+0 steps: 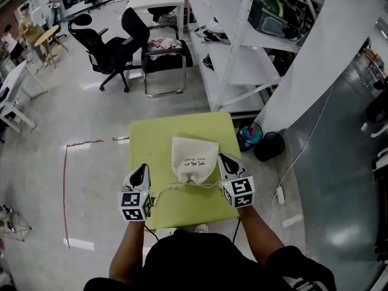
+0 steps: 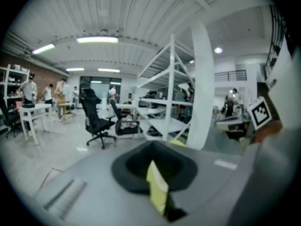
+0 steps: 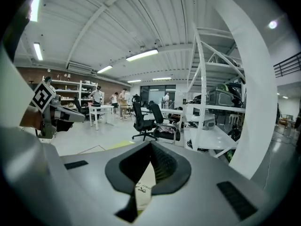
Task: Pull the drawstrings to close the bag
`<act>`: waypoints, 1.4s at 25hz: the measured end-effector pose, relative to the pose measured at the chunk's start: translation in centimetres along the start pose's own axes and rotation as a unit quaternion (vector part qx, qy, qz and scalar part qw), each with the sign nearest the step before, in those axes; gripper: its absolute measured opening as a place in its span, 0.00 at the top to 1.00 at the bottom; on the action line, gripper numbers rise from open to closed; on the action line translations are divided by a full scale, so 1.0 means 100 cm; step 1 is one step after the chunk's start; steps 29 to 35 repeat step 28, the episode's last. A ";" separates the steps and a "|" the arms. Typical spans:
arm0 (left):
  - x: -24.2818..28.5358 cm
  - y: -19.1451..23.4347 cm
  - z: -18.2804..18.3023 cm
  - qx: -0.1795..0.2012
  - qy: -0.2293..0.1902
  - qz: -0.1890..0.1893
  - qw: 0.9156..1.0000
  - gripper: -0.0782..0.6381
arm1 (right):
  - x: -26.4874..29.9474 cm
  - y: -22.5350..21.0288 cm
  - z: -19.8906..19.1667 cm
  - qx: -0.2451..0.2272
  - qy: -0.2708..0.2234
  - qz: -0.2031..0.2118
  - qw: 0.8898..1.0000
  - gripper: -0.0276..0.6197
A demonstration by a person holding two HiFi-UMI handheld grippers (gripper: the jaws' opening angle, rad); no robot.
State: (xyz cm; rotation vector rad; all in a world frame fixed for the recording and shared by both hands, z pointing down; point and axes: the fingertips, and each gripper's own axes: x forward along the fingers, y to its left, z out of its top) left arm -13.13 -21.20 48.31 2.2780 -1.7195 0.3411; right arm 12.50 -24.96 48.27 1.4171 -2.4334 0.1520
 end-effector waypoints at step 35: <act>0.001 -0.014 0.018 0.047 -0.016 -0.002 0.999 0.88 | -0.007 0.011 0.044 -0.030 -0.063 -0.006 0.998 0.95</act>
